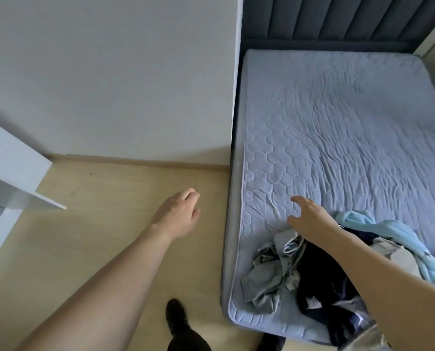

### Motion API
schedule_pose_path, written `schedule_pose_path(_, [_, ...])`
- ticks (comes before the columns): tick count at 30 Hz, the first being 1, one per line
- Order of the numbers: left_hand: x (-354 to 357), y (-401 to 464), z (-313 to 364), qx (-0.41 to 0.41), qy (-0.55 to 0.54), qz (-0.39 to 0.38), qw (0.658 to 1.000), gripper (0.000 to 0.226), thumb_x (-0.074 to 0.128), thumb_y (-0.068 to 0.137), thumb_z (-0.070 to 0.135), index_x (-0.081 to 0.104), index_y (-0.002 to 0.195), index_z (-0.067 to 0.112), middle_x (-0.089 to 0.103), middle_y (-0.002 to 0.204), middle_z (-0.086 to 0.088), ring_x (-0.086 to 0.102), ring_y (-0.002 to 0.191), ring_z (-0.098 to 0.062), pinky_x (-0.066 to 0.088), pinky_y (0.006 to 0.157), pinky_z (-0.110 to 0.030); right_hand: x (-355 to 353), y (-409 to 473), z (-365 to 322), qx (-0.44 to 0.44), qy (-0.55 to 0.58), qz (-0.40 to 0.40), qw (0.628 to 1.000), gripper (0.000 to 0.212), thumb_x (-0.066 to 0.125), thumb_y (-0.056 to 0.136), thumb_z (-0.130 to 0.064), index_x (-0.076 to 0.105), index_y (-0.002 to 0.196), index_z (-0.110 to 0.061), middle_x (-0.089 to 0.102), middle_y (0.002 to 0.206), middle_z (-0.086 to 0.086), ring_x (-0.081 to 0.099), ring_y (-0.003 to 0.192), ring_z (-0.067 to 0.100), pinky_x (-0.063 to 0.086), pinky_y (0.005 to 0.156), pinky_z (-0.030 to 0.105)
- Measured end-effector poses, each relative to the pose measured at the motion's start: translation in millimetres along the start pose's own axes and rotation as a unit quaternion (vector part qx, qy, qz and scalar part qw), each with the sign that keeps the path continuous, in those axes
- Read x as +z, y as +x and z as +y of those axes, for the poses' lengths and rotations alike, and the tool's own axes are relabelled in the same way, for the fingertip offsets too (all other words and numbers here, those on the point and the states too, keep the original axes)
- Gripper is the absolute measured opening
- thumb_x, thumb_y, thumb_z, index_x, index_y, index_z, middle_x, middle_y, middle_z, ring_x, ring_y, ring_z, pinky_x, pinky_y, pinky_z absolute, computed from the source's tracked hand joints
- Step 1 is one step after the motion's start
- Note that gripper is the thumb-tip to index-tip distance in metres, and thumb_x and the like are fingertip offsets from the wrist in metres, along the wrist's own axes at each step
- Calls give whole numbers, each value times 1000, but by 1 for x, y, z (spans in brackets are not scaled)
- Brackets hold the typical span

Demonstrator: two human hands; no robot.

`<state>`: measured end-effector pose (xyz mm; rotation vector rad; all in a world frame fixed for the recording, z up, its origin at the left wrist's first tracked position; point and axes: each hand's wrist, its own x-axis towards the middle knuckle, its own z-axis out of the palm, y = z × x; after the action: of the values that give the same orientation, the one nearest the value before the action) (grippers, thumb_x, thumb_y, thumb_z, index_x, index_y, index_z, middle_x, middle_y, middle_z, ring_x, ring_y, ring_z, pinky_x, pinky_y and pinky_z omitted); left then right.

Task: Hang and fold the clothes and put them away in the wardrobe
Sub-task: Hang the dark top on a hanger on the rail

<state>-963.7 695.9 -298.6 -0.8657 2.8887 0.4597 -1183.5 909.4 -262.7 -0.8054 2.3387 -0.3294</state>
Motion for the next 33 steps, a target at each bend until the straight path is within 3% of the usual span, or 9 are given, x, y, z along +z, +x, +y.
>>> schedule_pose_path(8, [68, 7, 109, 17, -13, -53, 998, 40, 50, 94, 23, 50, 131, 8, 46, 139, -7, 51, 120, -30, 41, 100, -36, -29, -13, 126, 41, -27, -14, 999, 55, 51, 89, -20, 37, 142, -14, 43, 142, 10, 42, 128, 26, 37, 96, 31])
schedule_pose_path(13, [109, 19, 164, 2, -10, -86, 996, 37, 49, 93, 23, 52, 127, 8, 48, 136, -6, 53, 114, -31, 43, 96, -38, -26, -10, 193, 33, -16, -39, 999, 62, 52, 90, -19, 30, 148, -12, 31, 152, 6, 30, 139, 22, 28, 108, 27])
schedule_pose_path(20, [174, 29, 281, -51, -64, -109, 991, 39, 47, 91, 28, 54, 124, 8, 50, 131, -4, 54, 114, -29, 43, 96, -35, -35, 4, 316, 26, -25, -98, 995, 62, 49, 89, -15, 29, 147, -11, 31, 151, 6, 30, 139, 23, 28, 111, 30])
schedule_pose_path(23, [209, 37, 341, -73, -86, -176, 978, 42, 44, 95, 31, 48, 132, 13, 42, 140, 0, 48, 122, -26, 41, 99, -37, -43, 9, 375, 40, -45, -124, 991, 59, 48, 89, -17, 29, 145, -13, 32, 149, 6, 32, 137, 25, 29, 110, 31])
schedule_pose_path(27, [254, 51, 393, -90, -74, -263, 958, 48, 43, 96, 36, 38, 141, 20, 35, 146, 3, 43, 126, -23, 42, 100, -39, -47, 26, 424, 28, -77, -127, 988, 50, 46, 89, -15, 36, 138, -19, 38, 143, 3, 36, 130, 25, 30, 106, 33])
schedule_pose_path(33, [335, 82, 428, -181, -42, -304, 934, 79, 51, 84, 60, 25, 145, 17, 37, 142, -4, 41, 127, -28, 43, 95, -41, -9, 93, 448, -43, -127, -116, 984, 63, 43, 89, -15, 23, 148, -20, 29, 150, 1, 26, 139, 25, 21, 114, 34])
